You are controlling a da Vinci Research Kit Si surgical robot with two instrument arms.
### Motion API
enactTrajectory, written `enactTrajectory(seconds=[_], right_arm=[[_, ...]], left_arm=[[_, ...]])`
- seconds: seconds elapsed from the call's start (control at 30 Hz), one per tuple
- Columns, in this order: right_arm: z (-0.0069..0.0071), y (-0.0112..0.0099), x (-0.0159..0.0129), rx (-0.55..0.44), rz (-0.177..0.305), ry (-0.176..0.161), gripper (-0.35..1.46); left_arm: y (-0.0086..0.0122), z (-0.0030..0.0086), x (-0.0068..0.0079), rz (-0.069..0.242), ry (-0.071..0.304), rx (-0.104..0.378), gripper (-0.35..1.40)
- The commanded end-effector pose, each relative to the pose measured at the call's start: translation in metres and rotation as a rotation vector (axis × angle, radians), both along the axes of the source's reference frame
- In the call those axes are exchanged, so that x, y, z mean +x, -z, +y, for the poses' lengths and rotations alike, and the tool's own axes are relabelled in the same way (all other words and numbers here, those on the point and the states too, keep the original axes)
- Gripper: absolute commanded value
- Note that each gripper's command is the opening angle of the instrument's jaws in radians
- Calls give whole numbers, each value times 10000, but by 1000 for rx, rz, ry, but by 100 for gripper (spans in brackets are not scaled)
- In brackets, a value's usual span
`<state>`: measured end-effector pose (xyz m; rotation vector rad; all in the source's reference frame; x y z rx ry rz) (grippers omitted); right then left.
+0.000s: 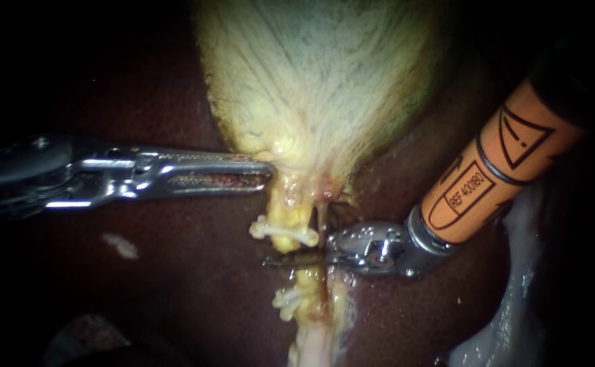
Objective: Go back from the cut left tube
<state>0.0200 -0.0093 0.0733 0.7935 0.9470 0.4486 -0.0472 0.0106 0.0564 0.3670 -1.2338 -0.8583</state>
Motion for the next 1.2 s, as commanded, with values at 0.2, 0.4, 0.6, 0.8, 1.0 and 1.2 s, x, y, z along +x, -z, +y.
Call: enactTrajectory(seconds=[0.2,0.4,0.6,0.8,1.0,1.2], right_arm=[[-1,1,2,5,26,-17,-8],[-3,2,4,-6,18,-37,71],[-4,3,6,-7,16,-40,94],[-8,7,7,-7,18,-39,103],[-25,27,-5,-29,38,-13,123],[-26,48,-52,-161,83,14,111]], left_arm=[[0,0,0,0,0,0,-35],[0,0,1,0,-1,0,-35],[0,0,1,0,-1,0,-35],[0,0,1,0,-1,0,-35],[0,-1,3,-1,-2,0,-35],[1,-1,5,-2,-3,1,-35]])
